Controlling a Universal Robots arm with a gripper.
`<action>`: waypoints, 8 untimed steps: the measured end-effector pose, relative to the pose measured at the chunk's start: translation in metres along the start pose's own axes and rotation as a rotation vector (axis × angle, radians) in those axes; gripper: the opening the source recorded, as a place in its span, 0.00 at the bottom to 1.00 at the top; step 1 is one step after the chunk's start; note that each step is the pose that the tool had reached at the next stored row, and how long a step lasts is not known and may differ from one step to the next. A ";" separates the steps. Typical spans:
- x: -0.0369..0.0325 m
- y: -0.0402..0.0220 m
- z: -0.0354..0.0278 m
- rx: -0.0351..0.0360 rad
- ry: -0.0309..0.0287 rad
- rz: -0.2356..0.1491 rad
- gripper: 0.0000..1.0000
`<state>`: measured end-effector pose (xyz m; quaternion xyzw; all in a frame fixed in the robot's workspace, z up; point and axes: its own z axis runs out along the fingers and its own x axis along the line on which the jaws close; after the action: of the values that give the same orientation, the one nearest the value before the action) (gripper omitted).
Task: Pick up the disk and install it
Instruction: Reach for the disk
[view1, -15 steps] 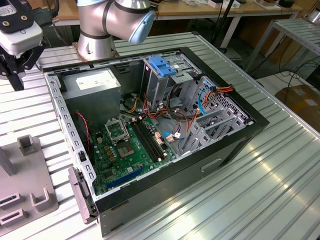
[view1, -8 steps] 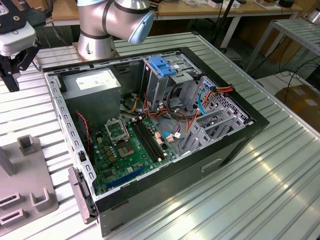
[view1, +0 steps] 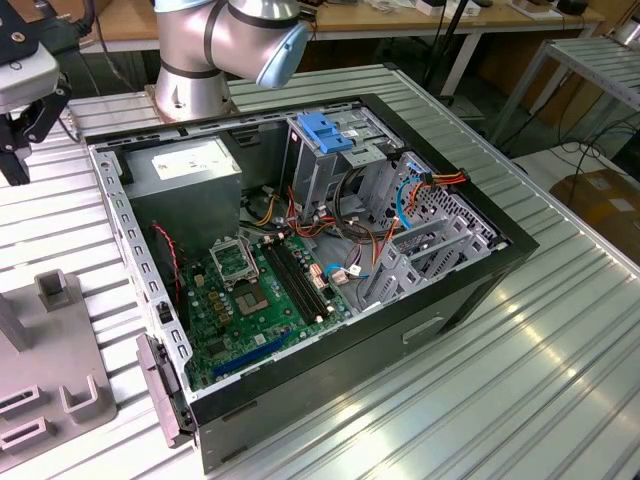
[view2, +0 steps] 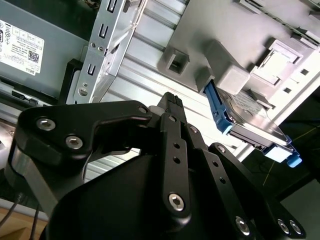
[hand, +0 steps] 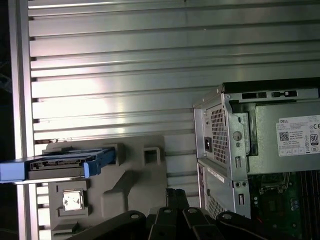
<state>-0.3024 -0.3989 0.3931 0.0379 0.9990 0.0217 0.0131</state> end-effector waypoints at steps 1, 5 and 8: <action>0.0008 -0.0001 0.0000 0.0000 0.0000 0.000 0.10; 0.0039 -0.0003 -0.0001 0.0000 -0.0001 0.000 0.10; 0.0069 -0.0005 -0.0002 0.0000 0.0000 0.000 0.10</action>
<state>-0.3092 -0.3989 0.3931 0.0379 0.9990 0.0217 0.0131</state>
